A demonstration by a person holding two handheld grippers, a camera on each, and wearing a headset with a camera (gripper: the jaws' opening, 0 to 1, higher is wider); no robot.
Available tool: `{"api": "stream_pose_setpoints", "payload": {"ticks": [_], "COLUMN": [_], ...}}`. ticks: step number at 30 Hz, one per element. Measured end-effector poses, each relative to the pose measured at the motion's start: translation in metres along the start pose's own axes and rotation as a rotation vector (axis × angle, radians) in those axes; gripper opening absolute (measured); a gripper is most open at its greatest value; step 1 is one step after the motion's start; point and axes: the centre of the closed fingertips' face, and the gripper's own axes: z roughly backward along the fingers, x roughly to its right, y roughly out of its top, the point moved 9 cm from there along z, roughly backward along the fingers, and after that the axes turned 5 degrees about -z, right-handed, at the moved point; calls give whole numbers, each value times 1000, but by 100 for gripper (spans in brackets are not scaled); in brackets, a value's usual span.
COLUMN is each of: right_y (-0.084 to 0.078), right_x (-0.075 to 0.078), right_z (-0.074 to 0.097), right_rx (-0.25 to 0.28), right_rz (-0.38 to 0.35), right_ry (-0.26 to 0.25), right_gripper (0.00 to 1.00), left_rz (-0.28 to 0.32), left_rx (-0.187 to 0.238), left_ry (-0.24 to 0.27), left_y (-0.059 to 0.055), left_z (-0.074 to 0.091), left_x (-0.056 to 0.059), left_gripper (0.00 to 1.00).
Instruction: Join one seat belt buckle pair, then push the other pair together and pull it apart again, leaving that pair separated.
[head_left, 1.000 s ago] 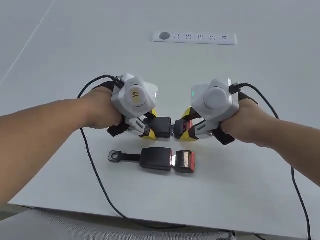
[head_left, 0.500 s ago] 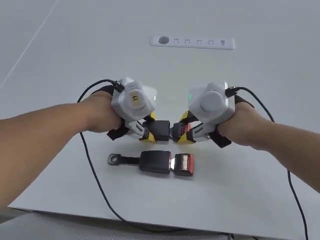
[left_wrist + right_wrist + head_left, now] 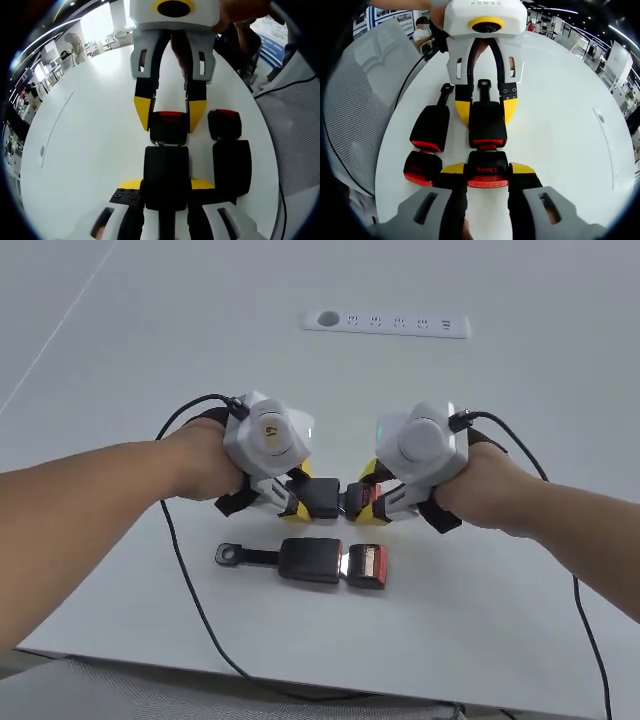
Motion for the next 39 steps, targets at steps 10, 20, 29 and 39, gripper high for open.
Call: {"api": "stream_pose_setpoints", "payload": {"ticks": [10,20,29,39], "right_y": [-12,-25,-48,-76], "right_x": [5,1,2,2], "right_z": [6,13,29,50], "right_rx": [-22,-15,-46,-94], "right_rz": [-2,-2,-17,-26], "right_ry": [3,-7,-25,-49], "right_gripper": [29,30,30,31], "left_rz": [-1,-6,-2,5], "left_rx": [-3,-7,-9,-18], "left_ry": [-10,-14,-8,-4], "left_y": [-1,-1,0,3], "left_z": [-1,-3,-2,0], "left_x": [-1,-2,0,4], "left_gripper": [32,32,32,33]}}
